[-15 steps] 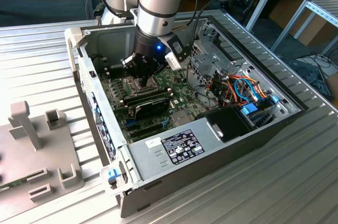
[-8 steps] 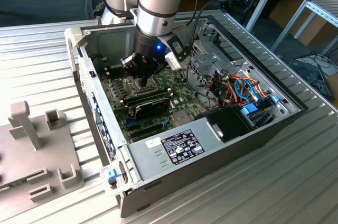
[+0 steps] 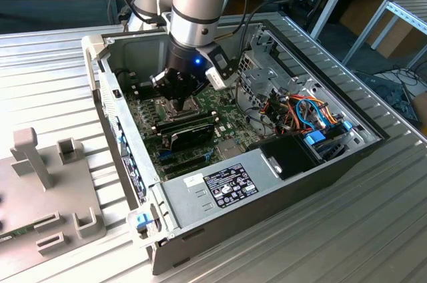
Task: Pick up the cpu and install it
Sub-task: 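Install the second cpu locking lever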
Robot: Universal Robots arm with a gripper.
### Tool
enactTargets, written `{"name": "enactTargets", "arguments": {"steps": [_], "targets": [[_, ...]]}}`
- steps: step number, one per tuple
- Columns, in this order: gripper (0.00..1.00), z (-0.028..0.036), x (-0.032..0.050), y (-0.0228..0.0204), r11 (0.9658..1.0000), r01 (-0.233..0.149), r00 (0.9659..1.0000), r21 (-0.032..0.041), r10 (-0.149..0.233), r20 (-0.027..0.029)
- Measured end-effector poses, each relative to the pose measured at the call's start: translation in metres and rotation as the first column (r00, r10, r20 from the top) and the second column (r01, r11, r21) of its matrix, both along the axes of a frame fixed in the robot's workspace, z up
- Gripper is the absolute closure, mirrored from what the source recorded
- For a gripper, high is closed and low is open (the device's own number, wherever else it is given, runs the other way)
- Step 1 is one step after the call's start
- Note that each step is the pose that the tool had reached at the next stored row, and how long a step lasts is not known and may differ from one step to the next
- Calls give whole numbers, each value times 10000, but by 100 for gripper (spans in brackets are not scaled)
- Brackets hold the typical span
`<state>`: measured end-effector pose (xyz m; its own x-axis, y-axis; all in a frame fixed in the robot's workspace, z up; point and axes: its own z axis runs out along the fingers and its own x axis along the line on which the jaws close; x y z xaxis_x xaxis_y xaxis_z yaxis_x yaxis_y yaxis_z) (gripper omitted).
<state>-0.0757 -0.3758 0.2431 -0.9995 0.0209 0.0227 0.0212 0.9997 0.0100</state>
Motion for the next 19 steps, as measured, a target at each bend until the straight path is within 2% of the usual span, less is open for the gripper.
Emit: {"name": "enactTargets", "arguments": {"steps": [15,19], "targets": [[89,-72,-59,13,10000,-1,10000,-29,1,6],[89,-107,-89,12,10000,-9,10000,-30,9,2]]}}
